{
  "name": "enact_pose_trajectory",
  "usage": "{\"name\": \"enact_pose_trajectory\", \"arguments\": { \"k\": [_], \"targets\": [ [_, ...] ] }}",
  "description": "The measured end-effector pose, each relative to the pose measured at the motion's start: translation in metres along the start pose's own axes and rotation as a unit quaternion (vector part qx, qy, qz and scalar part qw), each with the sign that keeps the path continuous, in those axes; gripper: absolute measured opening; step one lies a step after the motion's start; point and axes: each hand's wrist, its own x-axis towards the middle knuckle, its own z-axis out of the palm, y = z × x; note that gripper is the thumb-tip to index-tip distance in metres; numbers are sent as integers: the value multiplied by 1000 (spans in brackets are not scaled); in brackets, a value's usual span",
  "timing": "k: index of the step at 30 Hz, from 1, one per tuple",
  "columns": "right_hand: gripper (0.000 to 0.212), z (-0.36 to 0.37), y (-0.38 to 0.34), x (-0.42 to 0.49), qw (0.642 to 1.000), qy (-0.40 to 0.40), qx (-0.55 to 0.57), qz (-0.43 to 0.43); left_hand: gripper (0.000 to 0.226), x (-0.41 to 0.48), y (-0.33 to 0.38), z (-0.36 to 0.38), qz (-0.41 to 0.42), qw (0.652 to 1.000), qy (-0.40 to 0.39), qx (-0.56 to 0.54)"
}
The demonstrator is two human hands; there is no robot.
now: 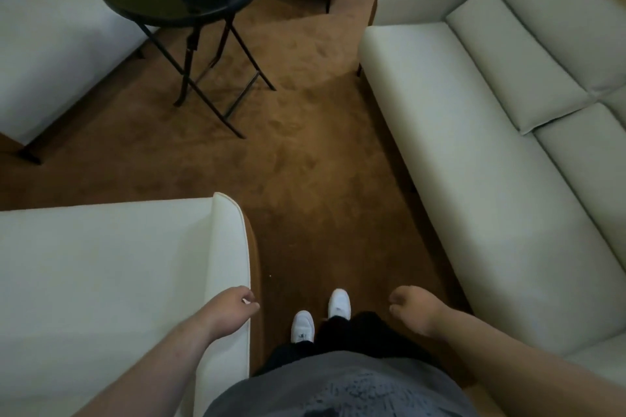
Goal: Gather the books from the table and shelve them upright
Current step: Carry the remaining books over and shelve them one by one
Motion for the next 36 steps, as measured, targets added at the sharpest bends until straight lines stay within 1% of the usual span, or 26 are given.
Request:
{"name": "enact_pose_trajectory", "arguments": {
  "k": [5,9,14,17,22,29,33,36],
  "targets": [
    [37,-57,-28,56,1000,-20,-2,-15,34,42,26,-41,-12,1000,-3,-12],
    [37,-111,-47,112,1000,-20,-6,-10,38,85,52,-86,-21,1000,4,-18],
    [33,-191,-77,170,999,-34,-27,-19,38,142,96,-165,-42,998,11,-44],
    [33,-242,-99,201,998,-35,-40,-18,35,176,126,-216,-40,995,42,-76],
    [33,-317,-136,245,999,-22,-38,-22,44,215,165,-281,-32,993,62,-99],
    [32,-386,-190,312,999,0,-21,-34,34,277,173,-353,-52,993,33,-96],
    [35,-433,-232,346,1000,2,0,-9,25,325,172,-403,-76,991,24,-103],
    [34,-467,-266,367,1000,9,8,8,21,358,181,-443,-91,992,-14,-91]
  ]
}}
